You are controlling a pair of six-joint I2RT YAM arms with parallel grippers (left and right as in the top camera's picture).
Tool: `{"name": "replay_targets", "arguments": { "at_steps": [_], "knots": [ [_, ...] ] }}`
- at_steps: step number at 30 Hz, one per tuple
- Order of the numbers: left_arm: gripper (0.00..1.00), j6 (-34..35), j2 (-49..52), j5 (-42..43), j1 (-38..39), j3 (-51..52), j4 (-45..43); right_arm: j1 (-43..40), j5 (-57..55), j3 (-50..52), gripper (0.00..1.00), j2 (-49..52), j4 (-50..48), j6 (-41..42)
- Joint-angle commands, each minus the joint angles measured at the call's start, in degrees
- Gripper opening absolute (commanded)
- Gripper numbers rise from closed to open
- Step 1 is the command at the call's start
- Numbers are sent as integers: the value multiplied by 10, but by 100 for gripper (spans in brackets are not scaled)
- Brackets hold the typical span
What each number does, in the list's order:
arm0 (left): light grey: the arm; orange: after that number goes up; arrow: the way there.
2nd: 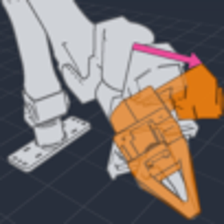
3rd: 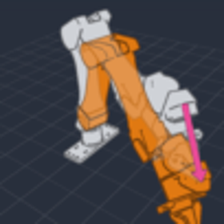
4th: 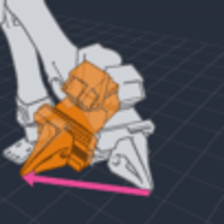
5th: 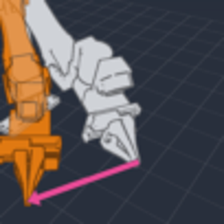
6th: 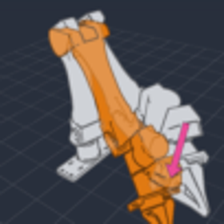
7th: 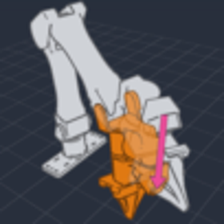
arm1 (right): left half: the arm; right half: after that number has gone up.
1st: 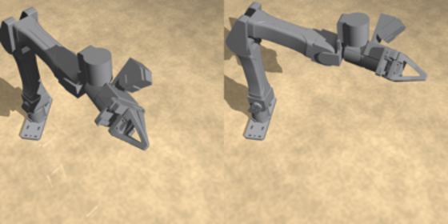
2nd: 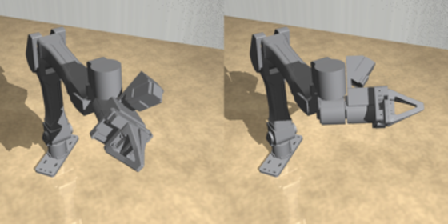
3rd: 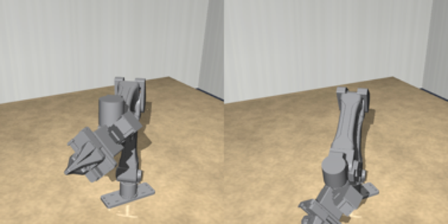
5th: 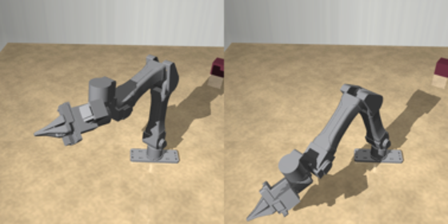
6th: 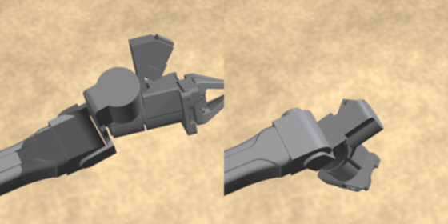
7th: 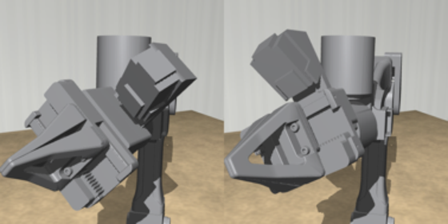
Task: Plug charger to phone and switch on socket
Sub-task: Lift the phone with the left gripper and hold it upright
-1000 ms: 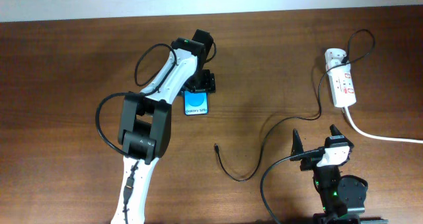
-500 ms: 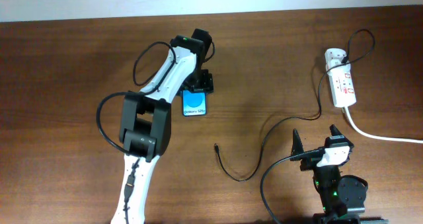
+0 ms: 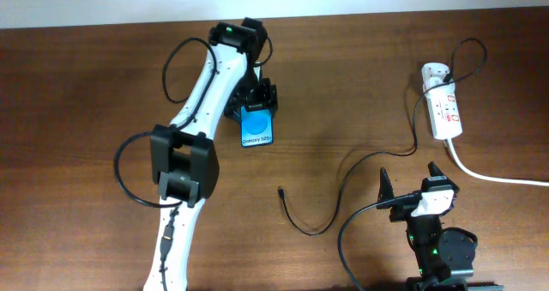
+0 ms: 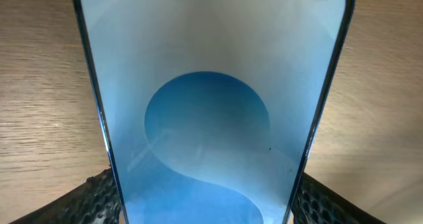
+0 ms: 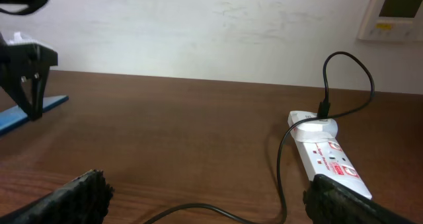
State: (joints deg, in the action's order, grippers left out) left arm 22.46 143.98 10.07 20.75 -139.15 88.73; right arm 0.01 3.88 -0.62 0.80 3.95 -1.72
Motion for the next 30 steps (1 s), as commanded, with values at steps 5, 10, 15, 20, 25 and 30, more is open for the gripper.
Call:
{"name": "replay_targets", "arguments": {
  "at_steps": [5,10,15,20,25,30],
  "knots": [
    [80,-93,0,405,-91,-36,55,3,-3,3,98,-4,3,0],
    [80,-93,0,655,-143,-36,76,4,-3,3,98,-4,3,0],
    [77,-83,0,801,-152,-36,80,3,-3,3,98,-4,3,0],
    [78,-15,0,801,-152,-36,80,4,-3,3,98,-4,3,0],
    [79,1,0,801,-161,-36,80,4,-3,3,98,-4,3,0],
    [79,14,0,801,-164,-36,80,3,-3,3,98,-4,3,0]
  ]
}}
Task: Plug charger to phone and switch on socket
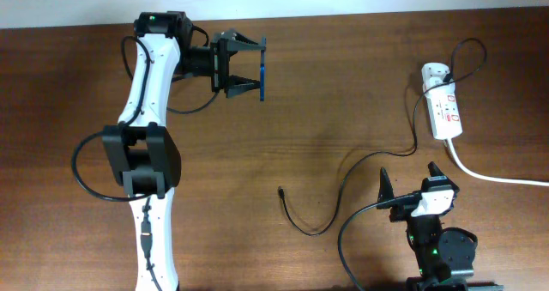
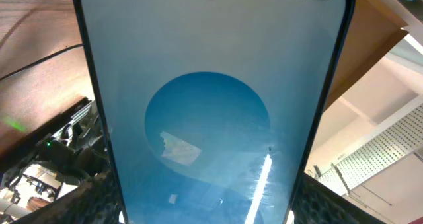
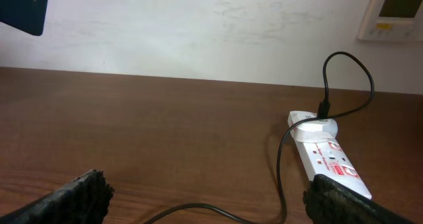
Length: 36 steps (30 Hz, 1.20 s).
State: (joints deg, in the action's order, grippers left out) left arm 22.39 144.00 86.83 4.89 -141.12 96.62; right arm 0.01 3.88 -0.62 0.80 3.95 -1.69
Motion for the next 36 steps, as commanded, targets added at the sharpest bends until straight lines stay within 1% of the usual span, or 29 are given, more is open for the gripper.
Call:
{"name": "replay_targets", "arguments": {
  "at_steps": [1,4,6,36],
  "knots": [
    [79,25,0,33,-6,-16,1,4,-3,3,98,-4,3,0],
    [79,30,0,34,-6,-16,1,4,-3,3,98,-4,3,0],
    [79,50,0,34,-6,-16,1,4,-3,3,99,-4,3,0],
    [79,50,0,33,-5,-16,1,3,-3,3,98,-4,3,0]
  ]
}}
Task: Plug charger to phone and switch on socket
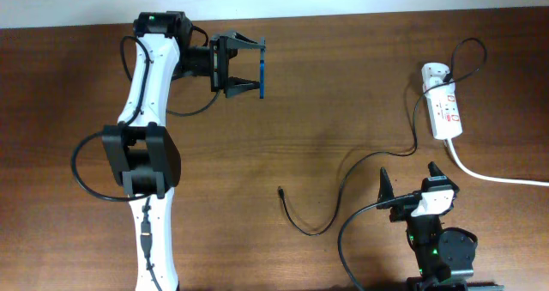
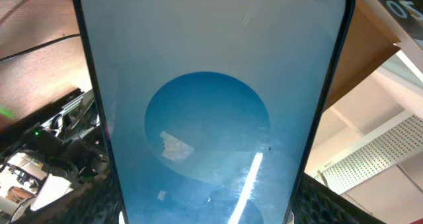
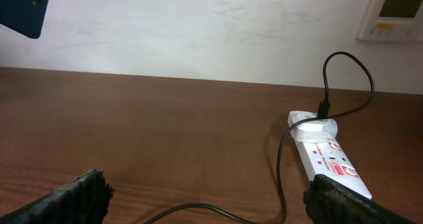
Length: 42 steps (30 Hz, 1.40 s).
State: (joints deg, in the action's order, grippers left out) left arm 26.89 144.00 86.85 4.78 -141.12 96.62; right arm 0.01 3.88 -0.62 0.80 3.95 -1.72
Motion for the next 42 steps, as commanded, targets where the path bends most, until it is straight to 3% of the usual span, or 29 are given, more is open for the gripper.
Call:
{"name": "replay_targets", "arguments": {
  "at_steps": [1,3,5,6,8,10,11,14,16,17,18,19,22,23,25,27,29,32,36,38,39,42],
  "knots": [
    [78,5,0,33,-4,-16,1,3,-3,3,98,-4,2,0],
    [79,5,0,33,-4,-16,1,4,46,3,98,-4,-8,19],
    [79,5,0,33,-4,-16,1,3,234,3,98,-4,-13,66],
    [79,5,0,33,-4,-16,1,4,270,3,98,-4,-23,66],
    [79,5,0,33,-4,-16,1,4,346,3,98,-4,-125,67],
    [79,5,0,33,-4,-16,1,3,359,-7,98,-4,-228,82],
    [79,5,0,33,-4,-16,1,3,355,-21,98,-4,-235,82],
    [79,5,0,33,-4,-16,1,3,325,-149,98,44,-127,80],
    [79,5,0,33,-4,-16,1,3,325,-269,98,153,28,74],
    [79,5,0,33,-4,-16,1,3,325,-357,98,259,130,60],
    [79,5,0,33,-4,-16,1,4,340,-409,98,320,175,55],
    [79,5,0,33,-4,-16,1,4,376,-451,98,371,200,48],
    [79,5,0,33,-4,-16,1,4,678,-546,98,547,183,52],
    [79,5,0,33,-4,-16,1,4,712,-554,98,593,124,136],
    [78,5,0,33,-4,-16,1,17,627,-567,98,611,139,162],
    [79,5,0,33,-4,-16,1,92,324,-617,98,609,274,157],
    [79,5,0,31,-4,-16,1,183,76,-729,98,646,437,211],
    [79,5,0,31,-4,-16,1,289,-84,-949,98,762,596,252],
    [78,5,0,32,-4,-16,1,350,10,-973,99,840,467,254],
    [78,5,0,32,-4,-16,1,358,-9,-982,91,880,451,278],
    [78,5,0,32,-4,-16,1,362,-33,-1013,86,914,471,277],
    [79,5,0,32,-3,-16,1,414,-196,-1076,86,982,493,288]
  ]
}}
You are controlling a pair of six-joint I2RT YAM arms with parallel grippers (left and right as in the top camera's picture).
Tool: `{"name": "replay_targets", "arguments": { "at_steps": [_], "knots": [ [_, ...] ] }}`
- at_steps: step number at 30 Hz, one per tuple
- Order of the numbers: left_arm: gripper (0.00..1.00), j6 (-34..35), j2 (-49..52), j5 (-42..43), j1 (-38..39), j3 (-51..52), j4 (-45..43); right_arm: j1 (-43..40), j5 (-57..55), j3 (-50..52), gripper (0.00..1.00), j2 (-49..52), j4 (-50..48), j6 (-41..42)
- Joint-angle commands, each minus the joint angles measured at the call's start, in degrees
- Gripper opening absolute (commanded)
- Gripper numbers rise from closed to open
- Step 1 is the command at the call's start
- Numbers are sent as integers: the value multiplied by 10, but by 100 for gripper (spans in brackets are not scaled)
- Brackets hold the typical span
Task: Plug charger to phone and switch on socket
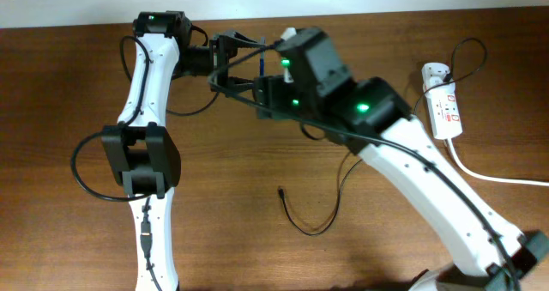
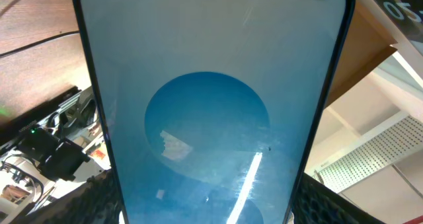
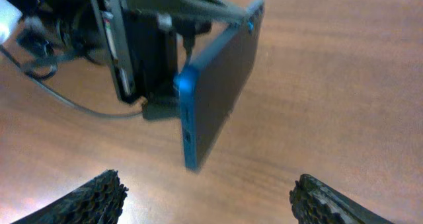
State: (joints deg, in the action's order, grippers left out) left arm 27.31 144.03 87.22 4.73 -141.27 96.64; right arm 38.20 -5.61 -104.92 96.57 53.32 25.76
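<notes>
My left gripper (image 1: 244,68) is shut on the blue phone (image 1: 261,67) and holds it on edge above the back of the table. In the left wrist view the phone's lit screen (image 2: 211,118) fills the frame between my left fingers (image 2: 92,201). My right gripper (image 3: 211,204) is open just in front of the phone's lower edge (image 3: 218,85), with nothing between its fingers (image 3: 99,197). The black charger cable's free plug (image 1: 281,190) lies on the table, unheld. The cable runs to the white socket strip (image 1: 446,112).
My right arm (image 1: 403,154) stretches across the table's middle, above the cable's loop (image 1: 339,197). A white adapter (image 1: 433,70) sits in the strip's far end. The strip's white lead (image 1: 497,178) runs off to the right edge.
My right arm has left its place at the front right and now reaches across to the phone, its gripper open just before it. The left gripper and phone have stayed where they were.
At first the phone lay flat on the table with my left gripper round it. A second later the left gripper held it up on edge at the back. It stayed so, with the right arm at rest, and now the right gripper is at the phone.
</notes>
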Motion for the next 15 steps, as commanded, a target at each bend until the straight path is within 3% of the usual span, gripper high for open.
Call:
{"name": "replay_targets", "arguments": {
  "at_steps": [1,3,5,8,12,15],
  "knots": [
    [79,0,0,28,-2,-14,1,56,-154,-48,86,50,-5,30],
    [79,1,0,17,-2,-14,1,80,-238,-49,86,79,-28,64],
    [78,1,0,16,-2,-14,1,79,-247,-49,84,89,-37,67],
    [79,1,0,16,-2,-14,1,78,-265,-49,71,91,-47,66],
    [79,0,0,20,-2,-14,1,73,-272,-49,69,114,-54,60],
    [79,1,0,20,-2,-14,1,57,-246,-49,57,115,-60,60]
  ]
}}
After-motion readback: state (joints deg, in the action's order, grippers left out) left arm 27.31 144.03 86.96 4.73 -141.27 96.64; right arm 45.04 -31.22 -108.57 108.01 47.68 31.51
